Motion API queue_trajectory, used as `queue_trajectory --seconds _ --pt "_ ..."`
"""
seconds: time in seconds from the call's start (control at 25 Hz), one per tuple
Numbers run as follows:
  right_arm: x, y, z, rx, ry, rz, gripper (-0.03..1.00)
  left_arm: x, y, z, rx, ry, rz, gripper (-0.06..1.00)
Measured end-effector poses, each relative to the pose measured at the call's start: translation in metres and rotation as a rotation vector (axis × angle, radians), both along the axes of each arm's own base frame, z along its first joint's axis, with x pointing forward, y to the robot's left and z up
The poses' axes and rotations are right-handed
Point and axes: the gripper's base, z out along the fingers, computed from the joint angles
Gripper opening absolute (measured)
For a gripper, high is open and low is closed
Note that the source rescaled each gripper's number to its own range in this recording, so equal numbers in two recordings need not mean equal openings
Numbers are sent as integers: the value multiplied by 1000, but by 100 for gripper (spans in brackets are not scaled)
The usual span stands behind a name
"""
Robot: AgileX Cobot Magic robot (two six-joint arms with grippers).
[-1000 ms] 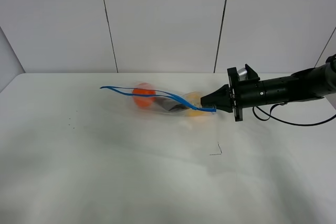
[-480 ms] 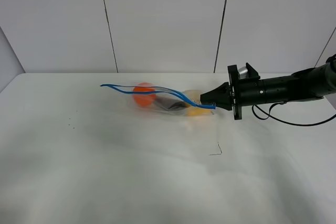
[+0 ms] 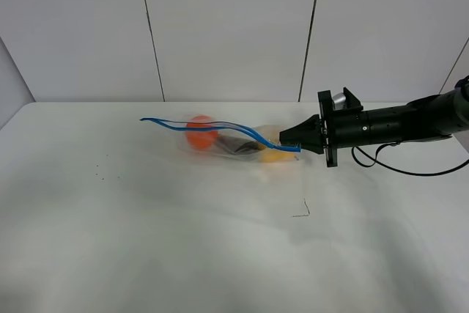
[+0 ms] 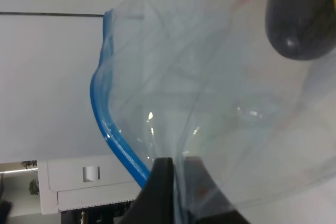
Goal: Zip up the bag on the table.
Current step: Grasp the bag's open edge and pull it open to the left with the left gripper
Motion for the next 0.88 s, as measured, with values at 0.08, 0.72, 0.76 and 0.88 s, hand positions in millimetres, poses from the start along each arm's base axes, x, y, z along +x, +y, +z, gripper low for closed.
queue_trajectory --seconds 0.08,0.72,0.76,0.88 --pt "0 0 0 0 0 0 0 19 0 20 10 27 -5 92" --pt "0 0 0 2 2 -3 0 185 -7 22 602 164 -449 91" --pt "0 0 0 2 2 -3 0 193 -11 18 582 154 -469 91" --pt "0 0 0 2 2 -3 0 213 -28 7 542 131 -546 89"
